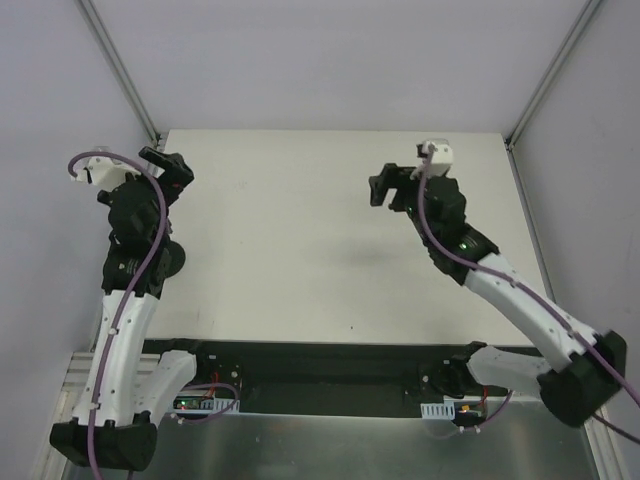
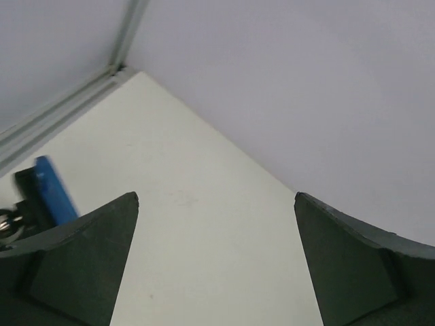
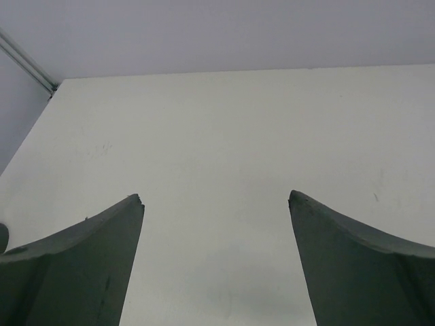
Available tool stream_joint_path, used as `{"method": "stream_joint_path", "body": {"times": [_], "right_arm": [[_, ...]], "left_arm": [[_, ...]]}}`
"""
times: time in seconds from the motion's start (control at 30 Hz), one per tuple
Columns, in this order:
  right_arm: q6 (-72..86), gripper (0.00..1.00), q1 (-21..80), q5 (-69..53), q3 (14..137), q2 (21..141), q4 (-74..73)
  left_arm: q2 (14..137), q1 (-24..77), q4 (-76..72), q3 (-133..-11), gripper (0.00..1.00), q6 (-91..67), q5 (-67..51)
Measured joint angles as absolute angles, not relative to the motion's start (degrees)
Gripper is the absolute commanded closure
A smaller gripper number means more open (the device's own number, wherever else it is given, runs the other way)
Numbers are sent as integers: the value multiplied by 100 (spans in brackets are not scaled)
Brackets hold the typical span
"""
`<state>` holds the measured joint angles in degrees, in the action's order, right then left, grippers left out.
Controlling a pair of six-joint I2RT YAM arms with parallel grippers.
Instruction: Place the phone on the phone stand
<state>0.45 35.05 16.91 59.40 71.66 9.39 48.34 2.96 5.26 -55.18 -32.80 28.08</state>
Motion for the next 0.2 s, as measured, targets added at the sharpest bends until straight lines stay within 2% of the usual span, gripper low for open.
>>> {"method": "stream_joint_path", "body": {"times": [0.13, 0.17, 0.2], "right_arm": [[93, 9, 3736, 2217, 5124, 5137, -294], [91, 7, 3782, 2305, 4956, 4574, -674], [86, 1, 3802, 2394, 4842, 4056, -1085]], "left_arm": [[4407, 290, 447, -5782, 3, -3218, 1031], [4252, 292, 456, -5782, 2, -3223, 607], [4064, 292, 458, -5767, 1, -3225, 183]]}}
